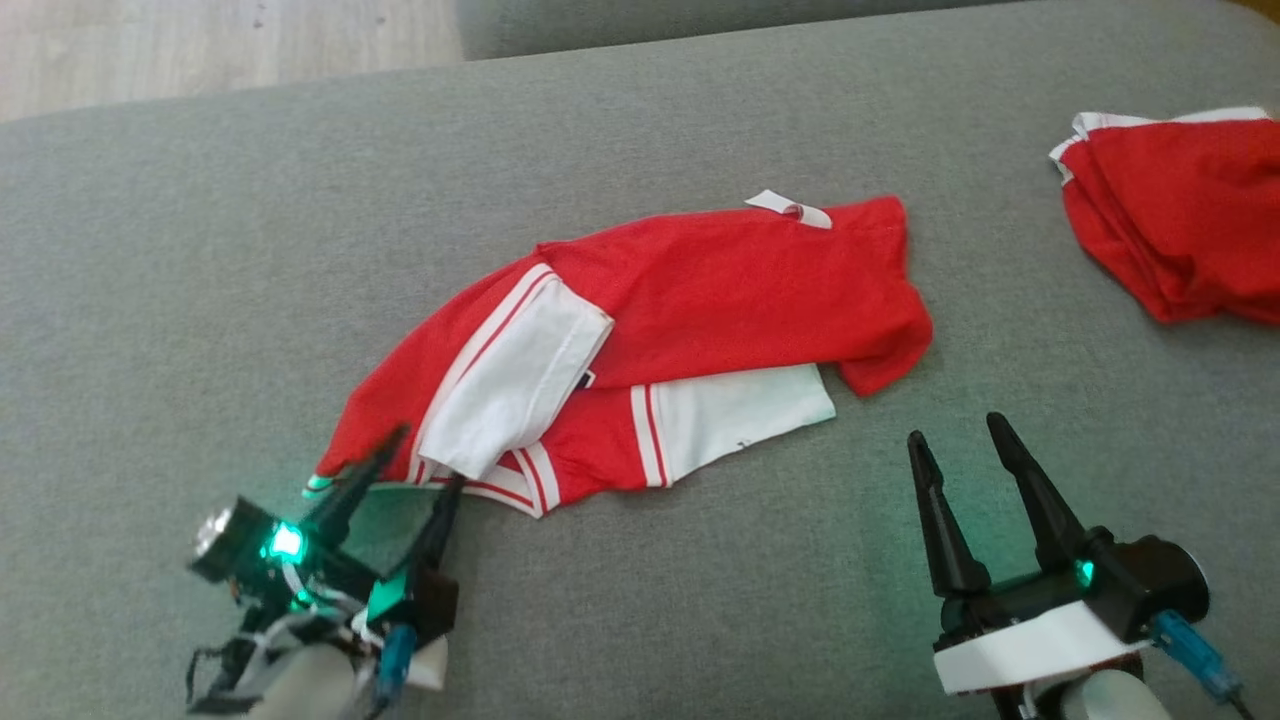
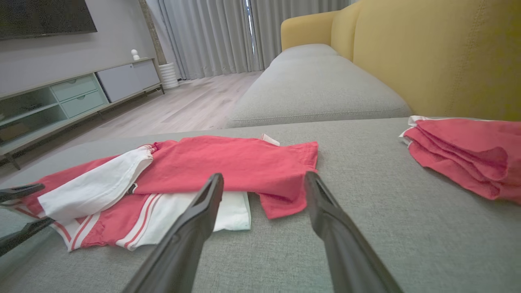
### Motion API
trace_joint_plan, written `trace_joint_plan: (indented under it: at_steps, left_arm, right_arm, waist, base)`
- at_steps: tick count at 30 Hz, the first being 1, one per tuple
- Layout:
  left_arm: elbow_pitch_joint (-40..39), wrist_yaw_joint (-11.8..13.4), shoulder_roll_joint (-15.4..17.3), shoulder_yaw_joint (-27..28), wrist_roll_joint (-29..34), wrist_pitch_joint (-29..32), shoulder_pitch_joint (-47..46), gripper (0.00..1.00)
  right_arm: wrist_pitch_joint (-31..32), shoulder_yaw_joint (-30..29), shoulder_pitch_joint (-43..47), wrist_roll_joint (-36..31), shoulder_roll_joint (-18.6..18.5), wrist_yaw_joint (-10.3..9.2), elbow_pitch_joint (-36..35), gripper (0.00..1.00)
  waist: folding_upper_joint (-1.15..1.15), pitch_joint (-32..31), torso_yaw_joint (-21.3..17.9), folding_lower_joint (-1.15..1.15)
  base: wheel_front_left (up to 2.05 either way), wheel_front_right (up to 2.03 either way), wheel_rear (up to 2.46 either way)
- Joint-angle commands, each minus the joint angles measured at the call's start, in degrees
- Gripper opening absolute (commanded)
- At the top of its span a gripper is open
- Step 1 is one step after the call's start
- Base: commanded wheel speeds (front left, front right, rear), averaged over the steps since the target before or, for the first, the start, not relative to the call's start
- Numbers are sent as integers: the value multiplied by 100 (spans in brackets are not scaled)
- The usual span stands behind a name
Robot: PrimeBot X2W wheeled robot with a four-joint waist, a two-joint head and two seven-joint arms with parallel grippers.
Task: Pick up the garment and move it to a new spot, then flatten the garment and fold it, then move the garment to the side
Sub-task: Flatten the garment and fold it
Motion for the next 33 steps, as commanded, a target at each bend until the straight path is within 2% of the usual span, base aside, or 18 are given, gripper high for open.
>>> trace_joint_plan:
  at_steps: [1, 8, 14, 23, 33]
  left_arm:
    - [-8, 106, 126, 199, 83, 12, -374, 100]
    - [149, 118, 96, 78, 147, -55, -659, 100]
    - [-43, 88, 33, -174, 168, -85, -694, 100]
    - [-340, 115, 113, -343, 85, -88, -712, 100]
    - [-269, -72, 113, -606, -31, -89, -800, 100]
  right_arm:
    - [-61, 113, -168, 63, -106, 39, -151, 100]
    - [-61, 76, -167, 124, -140, 39, -121, 100]
    - [-61, 70, -180, 123, -135, 39, -83, 100]
    - [-61, 106, -192, 130, -112, 39, -59, 100]
    - [-61, 122, -232, 139, -100, 39, -28, 100]
  waist:
    - [0, 27, -52, 0]
    - [0, 67, -167, 0]
    - [0, 64, -192, 0]
    - [0, 72, -175, 0]
    - [0, 100, -212, 0]
  base:
    - [0, 0, 0]
    - [0, 0, 0]
    - [0, 0, 0]
    - [0, 0, 0]
    - [0, 0, 0]
